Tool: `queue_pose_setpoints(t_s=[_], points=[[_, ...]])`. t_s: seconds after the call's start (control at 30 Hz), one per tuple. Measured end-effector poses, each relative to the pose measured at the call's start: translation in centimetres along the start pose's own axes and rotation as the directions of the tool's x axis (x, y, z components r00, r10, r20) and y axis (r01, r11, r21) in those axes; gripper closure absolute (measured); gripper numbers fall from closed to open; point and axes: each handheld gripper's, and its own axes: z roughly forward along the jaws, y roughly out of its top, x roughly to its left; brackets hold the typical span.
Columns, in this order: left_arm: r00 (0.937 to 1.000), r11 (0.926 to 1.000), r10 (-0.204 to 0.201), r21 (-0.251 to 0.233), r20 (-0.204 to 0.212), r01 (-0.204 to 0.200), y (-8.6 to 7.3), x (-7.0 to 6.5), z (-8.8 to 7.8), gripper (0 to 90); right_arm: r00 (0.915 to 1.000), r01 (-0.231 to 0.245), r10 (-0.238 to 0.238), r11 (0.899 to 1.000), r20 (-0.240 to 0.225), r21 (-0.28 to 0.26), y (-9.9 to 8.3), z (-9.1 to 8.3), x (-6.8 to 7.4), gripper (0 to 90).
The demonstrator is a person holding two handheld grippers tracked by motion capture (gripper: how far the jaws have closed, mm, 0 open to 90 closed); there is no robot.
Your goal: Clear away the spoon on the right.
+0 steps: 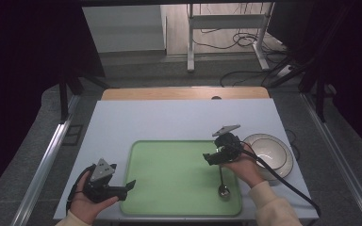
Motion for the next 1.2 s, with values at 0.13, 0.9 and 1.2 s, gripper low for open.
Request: queue_pose_setpoints(t_s=[0.13, 0.9, 1.2], points=[[1.0000, 1.0000, 0.003, -0.002, 0.001, -0.003, 0.1, 0.1, -0.1, 12.3, 0.9996, -0.013, 0.012, 1.000, -0.024, -0.011, -0.1, -0.4, 0.3, 11.0], [0.9998, 0.9995, -0.001, -0.033, -0.021, 0.000, 0.3, 0.4, -0.2, 12.3, 0.9955, -0.087, 0.074, 0.963, -0.059, -0.254, -4.4, -8.7, -0.7, 13.0], [0.9995, 0.9992, 0.009, -0.039, -0.032, -0.010, 0.5, 0.3, 0.0, 12.3, 0.9897, -0.141, 0.126, 0.943, -0.068, -0.300, -9.7, -11.4, -1.5, 14.5]])
